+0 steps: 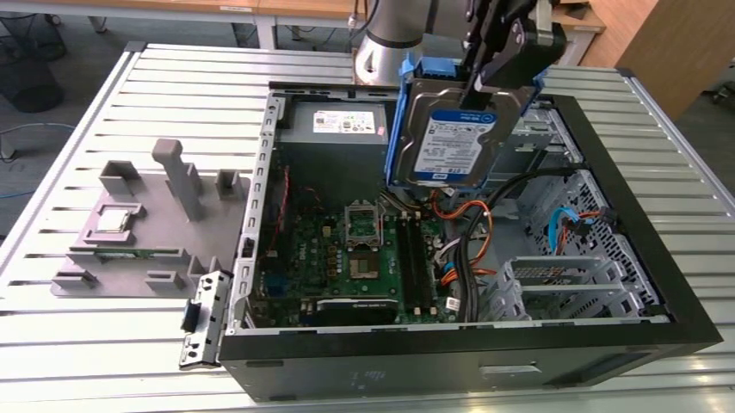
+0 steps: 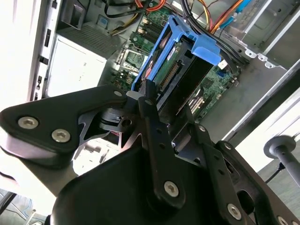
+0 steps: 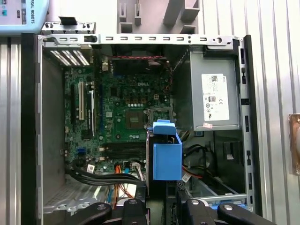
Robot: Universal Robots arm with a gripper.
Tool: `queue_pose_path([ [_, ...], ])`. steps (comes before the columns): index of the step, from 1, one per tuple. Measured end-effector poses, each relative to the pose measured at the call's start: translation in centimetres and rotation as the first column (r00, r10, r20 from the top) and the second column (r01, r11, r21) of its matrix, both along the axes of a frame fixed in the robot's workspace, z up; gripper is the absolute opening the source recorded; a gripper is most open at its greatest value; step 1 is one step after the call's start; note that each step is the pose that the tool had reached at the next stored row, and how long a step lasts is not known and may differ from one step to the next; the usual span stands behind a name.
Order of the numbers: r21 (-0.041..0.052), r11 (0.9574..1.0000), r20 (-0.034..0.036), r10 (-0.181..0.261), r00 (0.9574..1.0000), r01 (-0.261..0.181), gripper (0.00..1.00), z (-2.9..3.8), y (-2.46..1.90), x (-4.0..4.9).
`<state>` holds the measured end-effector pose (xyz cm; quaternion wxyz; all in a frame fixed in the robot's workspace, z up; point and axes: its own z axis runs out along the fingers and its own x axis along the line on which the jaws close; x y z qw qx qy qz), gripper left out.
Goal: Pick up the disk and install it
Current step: 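Pick up the disk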
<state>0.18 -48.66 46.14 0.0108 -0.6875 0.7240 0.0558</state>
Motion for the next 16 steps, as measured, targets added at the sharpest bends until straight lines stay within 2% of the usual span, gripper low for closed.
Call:
queue_pose_path([
  [16, 0.0, 1.0, 0.0, 0.0, 1.0, 0.0, 0.35, -0.04, -2.47, 0.0],
])
